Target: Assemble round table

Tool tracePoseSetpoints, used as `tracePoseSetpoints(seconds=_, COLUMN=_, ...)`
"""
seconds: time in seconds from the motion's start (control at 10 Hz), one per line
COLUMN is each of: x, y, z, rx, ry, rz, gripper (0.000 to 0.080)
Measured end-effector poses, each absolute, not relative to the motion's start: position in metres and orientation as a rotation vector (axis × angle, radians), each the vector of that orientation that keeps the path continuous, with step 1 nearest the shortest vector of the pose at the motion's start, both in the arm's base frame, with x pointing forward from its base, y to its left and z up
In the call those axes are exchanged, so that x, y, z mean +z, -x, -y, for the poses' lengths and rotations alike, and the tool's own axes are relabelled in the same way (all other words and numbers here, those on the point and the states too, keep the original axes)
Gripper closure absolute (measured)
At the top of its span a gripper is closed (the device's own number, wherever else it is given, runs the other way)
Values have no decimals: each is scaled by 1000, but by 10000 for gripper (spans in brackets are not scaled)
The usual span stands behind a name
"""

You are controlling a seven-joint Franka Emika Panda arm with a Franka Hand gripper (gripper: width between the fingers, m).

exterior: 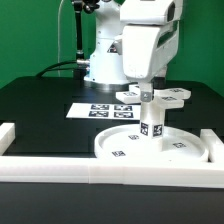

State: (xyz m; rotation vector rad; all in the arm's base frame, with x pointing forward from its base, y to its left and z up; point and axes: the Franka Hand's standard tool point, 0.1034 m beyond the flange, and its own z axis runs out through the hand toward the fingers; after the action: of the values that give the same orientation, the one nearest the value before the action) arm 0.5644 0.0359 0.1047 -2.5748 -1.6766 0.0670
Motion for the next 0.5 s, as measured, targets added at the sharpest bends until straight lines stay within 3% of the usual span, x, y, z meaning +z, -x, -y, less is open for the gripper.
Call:
tracePoseSetpoints(seconds=0.4, x=97, y=-563, z=-37, rx=112, ry=2519, rz=1766, gripper=150)
tracePoseSetpoints(seconds=0.5, x=95, y=-563, z=-37, rx=117, ry=2516, rz=1768, gripper=254)
